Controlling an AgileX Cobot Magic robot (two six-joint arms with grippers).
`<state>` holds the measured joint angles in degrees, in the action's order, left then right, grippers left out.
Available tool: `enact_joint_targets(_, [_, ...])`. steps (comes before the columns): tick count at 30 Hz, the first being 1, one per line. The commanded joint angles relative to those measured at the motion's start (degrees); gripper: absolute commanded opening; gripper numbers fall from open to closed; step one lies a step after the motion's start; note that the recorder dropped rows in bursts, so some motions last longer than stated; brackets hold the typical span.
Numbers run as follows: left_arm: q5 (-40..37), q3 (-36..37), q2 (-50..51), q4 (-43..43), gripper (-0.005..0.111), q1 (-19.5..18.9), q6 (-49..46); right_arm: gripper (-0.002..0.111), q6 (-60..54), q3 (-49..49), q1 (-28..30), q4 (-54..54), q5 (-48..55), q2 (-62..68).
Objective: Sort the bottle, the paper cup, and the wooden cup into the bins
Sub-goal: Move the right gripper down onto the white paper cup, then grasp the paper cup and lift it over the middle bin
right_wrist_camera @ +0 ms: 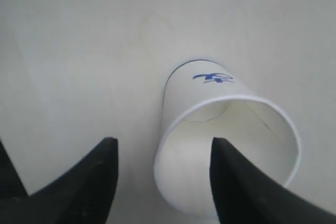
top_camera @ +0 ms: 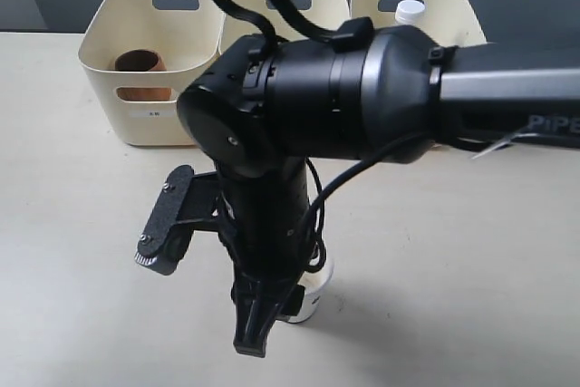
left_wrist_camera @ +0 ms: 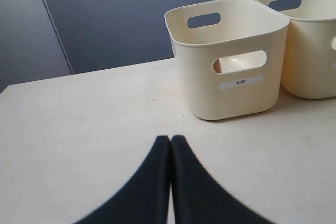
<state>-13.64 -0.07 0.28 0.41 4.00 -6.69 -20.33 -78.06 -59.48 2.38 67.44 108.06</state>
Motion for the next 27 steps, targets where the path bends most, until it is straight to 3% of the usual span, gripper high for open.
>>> enact_joint_targets(1, [-0.09,0.07,-0.28,0.29,0.000,0.20,0.11,0.052,-0.60,0.09,0.07,0.05,-1.42,1.33])
enact_joint_targets(12, [-0.09,0.07,-0.28,0.29,0.000,0.20,0.11,0.046,-0.60,0.09,0.07,0.88,-2.93,3.17])
enact_joint_targets(15, [-0.09,0.07,-0.28,0.42,0.000,0.20,0.11,0.030,-0.60,0.09,0.07,0.88,-2.93,3.40])
enact_joint_targets(18, [-0.09,0.07,-0.28,0.42,0.000,0.20,0.11,0.000,-0.60,0.09,0.07,1.25,-2.70,3.46])
enact_joint_targets(27, [-0.09,0.07,-0.28,0.42,0.000,0.20,0.11,-0.001,-0.60,-0.81,0.07,7.02,1.20,-2.21])
